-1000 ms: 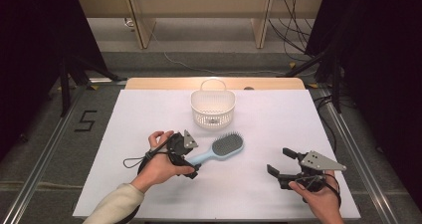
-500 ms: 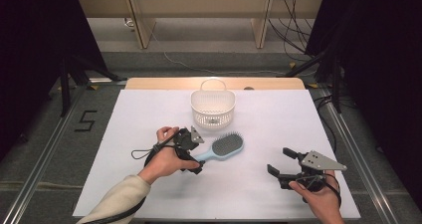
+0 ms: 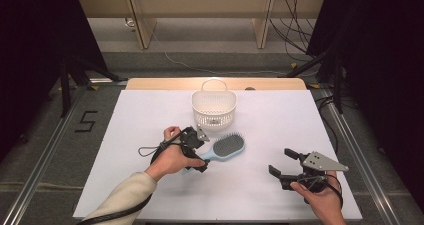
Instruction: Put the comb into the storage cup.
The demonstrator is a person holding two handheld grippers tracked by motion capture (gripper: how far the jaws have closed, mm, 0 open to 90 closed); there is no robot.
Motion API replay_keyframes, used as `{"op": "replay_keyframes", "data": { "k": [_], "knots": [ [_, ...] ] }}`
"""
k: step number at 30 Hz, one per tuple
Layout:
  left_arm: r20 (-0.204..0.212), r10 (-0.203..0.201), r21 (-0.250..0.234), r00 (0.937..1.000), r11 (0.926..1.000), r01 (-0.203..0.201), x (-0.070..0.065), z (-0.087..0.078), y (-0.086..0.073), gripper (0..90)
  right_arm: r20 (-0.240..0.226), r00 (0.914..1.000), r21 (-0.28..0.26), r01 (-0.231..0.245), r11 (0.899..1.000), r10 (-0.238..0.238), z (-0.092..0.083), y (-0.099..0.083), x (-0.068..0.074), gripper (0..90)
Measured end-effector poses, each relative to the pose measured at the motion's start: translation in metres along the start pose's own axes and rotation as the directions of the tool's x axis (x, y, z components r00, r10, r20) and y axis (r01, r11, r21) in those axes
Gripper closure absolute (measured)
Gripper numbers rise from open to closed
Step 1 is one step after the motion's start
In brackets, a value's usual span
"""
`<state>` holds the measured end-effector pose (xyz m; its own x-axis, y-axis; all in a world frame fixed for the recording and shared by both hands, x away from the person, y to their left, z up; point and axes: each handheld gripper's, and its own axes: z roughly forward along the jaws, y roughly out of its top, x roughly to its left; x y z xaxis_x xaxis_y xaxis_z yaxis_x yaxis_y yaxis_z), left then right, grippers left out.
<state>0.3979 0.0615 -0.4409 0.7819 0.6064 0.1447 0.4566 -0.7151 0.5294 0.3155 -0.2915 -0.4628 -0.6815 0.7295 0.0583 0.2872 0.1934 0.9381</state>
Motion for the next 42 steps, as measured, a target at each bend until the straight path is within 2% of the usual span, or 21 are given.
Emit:
{"op": "replay_keyframes", "data": {
  "k": [10,19,28,42],
  "knots": [
    [0.007,0.018,0.021,0.9998,0.9996,-0.018,0.0,0.005,0.012,6.5,-0.001,1.0,0.0,-0.001,1.0,0.001,0.0,0.0,0.0,15.8],
    [0.02,0.041,0.069,0.999,0.9967,-0.042,0.001,0.012,0.021,8.6,-0.002,1.0,-0.004,-0.003,1.0,0.003,0.0,0.0,0.0,15.8],
    [0.035,0.078,0.129,0.9963,0.9882,-0.082,0.0,0.021,0.024,13.0,-0.003,1.0,-0.003,-0.002,1.0,0.002,0.0,0.0,0.0,15.8],
    [0.079,0.088,0.198,0.993,0.9749,-0.102,0.002,0.035,0.031,19.0,-0.003,1.0,-0.002,-0.002,1.0,0.002,0.0,0.0,0.0,15.8]
  ]
}}
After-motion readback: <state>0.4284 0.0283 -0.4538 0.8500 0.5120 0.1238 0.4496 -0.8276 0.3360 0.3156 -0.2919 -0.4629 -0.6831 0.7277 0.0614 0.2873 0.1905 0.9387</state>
